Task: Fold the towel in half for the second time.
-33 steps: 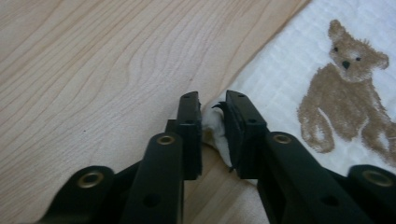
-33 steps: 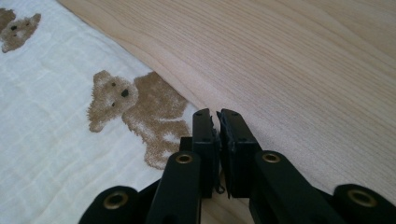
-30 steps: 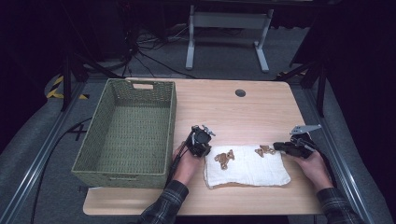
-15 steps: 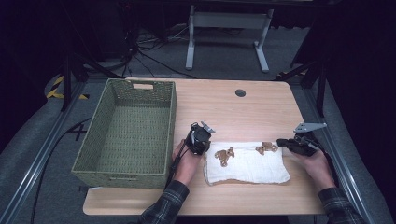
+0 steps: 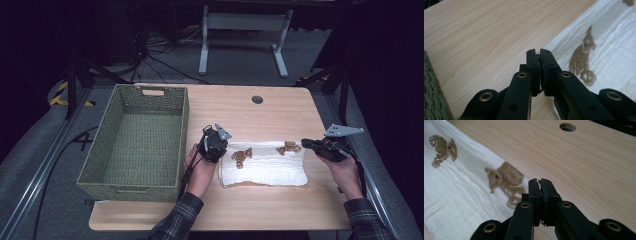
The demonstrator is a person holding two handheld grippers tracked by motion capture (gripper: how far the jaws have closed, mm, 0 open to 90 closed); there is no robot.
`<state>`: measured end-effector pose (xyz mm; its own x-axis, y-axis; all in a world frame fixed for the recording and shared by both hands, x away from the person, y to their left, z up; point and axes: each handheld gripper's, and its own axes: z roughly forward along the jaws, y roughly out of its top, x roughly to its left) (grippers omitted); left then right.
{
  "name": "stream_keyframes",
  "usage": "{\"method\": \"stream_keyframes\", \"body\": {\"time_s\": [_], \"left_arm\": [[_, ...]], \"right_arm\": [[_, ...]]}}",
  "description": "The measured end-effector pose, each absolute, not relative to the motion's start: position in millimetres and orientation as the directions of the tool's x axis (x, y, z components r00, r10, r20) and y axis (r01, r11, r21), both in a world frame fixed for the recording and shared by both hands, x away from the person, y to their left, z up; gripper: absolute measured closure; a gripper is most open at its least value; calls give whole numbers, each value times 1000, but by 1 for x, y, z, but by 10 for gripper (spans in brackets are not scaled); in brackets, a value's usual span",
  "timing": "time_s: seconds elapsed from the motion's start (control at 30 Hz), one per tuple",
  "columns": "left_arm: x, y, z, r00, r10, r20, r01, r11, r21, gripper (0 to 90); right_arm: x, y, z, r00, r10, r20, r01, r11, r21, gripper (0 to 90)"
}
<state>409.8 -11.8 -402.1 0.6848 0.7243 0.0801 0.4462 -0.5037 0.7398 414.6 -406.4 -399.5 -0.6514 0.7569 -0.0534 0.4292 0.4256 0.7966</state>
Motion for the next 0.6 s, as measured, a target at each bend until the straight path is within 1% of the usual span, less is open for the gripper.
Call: {"method": "stream_keyframes", "body": {"time_s": [0.17,0.6], "left_arm": [[399,-9,-403,700,710,73,431,-501,750,860],[357,-6,-408,737,666,116,377,-548,747,858]], "right_arm": [[405,-405,-402,-665,745,-55,420,434,797,877],[369,-403,-408,-703,708,-68,400,472,786,872]]}}
